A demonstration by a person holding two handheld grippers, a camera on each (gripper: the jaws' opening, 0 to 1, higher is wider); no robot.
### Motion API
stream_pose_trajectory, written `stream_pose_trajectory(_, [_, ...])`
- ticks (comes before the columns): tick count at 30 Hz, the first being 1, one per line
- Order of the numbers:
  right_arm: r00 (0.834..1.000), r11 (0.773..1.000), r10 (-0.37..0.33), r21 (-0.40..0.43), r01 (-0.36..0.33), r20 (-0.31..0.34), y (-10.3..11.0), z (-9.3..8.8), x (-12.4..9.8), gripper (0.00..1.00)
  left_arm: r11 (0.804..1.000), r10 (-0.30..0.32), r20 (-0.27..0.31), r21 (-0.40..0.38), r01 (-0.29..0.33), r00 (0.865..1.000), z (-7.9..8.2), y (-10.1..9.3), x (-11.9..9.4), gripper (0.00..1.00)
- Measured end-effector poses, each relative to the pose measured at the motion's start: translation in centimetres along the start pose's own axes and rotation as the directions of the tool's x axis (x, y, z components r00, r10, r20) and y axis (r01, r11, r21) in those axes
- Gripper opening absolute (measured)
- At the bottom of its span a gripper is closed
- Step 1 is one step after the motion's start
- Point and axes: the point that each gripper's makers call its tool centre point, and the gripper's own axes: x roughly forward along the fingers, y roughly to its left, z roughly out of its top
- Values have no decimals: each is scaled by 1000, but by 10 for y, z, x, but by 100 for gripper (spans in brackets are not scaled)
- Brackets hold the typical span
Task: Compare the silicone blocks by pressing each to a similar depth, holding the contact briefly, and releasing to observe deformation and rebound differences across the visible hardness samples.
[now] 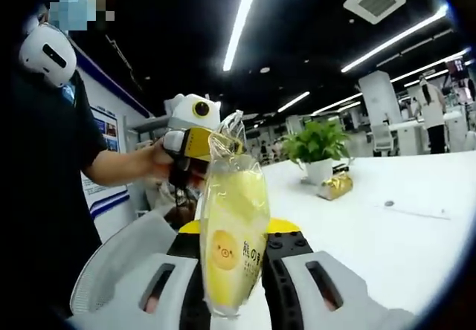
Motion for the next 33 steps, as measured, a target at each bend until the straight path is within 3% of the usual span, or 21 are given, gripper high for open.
stream_pose_trajectory(8, [999,999,-7,51,9,-36,-3,-1,3,11,1000,13,12,2,-13,1000,2,4,0,0])
stream_pose_trajectory(21, [999,998,-18,52,20,-51,-4,0,-5,9,1000,-2,15,-4,2,1000,3,2,6,0])
stream_pose_trajectory(27, [999,998,-36,45,37,-36,-7,0,-10,12,1000,-4,10,-4,4,1000,2,2,13,0])
stream_pose_trajectory(28, [999,996,-32,76,35,-35,-6,0,-11,13,1000,-5,9,-11,5,1000,2,1,14,0])
stream_pose_trajectory(30, [999,998,-43,37,43,-21,-6,2,-13,16,1000,-6,12,-18,6,1000,3,1,15,0])
stream_pose_trajectory(33, [999,998,-41,51,42,-13,-5,2,-14,19,1000,-7,15,-28,8,1000,4,0,17,0])
